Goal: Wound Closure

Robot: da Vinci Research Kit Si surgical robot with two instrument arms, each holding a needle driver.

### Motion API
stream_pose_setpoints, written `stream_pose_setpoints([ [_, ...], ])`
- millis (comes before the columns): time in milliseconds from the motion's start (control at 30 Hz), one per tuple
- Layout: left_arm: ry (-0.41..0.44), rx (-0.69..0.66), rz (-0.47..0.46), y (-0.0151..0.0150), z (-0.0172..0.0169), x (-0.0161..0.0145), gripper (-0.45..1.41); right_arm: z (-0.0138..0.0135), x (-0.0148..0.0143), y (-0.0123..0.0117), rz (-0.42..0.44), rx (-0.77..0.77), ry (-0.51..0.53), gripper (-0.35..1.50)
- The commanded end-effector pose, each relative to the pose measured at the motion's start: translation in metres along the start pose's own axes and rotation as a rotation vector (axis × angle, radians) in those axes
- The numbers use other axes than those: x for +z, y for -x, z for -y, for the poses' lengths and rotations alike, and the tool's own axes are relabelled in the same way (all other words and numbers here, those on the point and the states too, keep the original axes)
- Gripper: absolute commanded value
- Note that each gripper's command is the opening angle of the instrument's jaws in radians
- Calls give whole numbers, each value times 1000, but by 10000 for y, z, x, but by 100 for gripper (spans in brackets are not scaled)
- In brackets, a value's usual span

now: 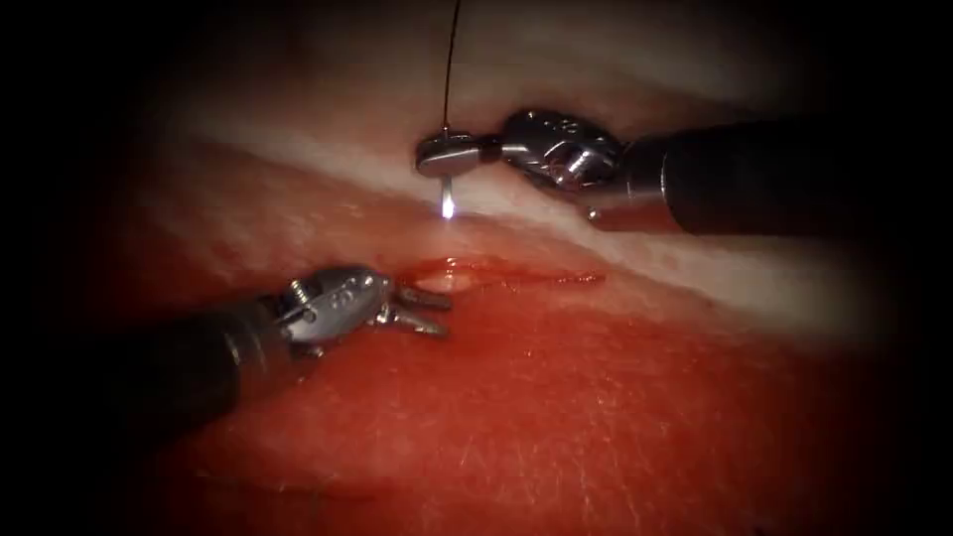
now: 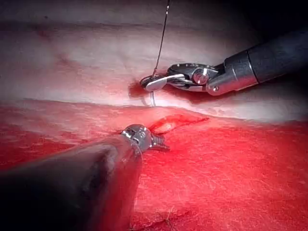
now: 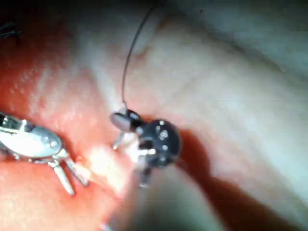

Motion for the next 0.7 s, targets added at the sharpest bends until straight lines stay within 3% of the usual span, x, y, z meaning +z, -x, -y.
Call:
stream_pose_setpoints([
  [33,1,1,-1,2,5,7,-8,-3,10,0,-3,17,-8,-35],
  [400,1,1,-1,2,6,7,-8,7,10,21,18,108,-55,-35],
  [700,2,1,2,2,7,7,-8,29,7,59,39,151,-87,-35],
])
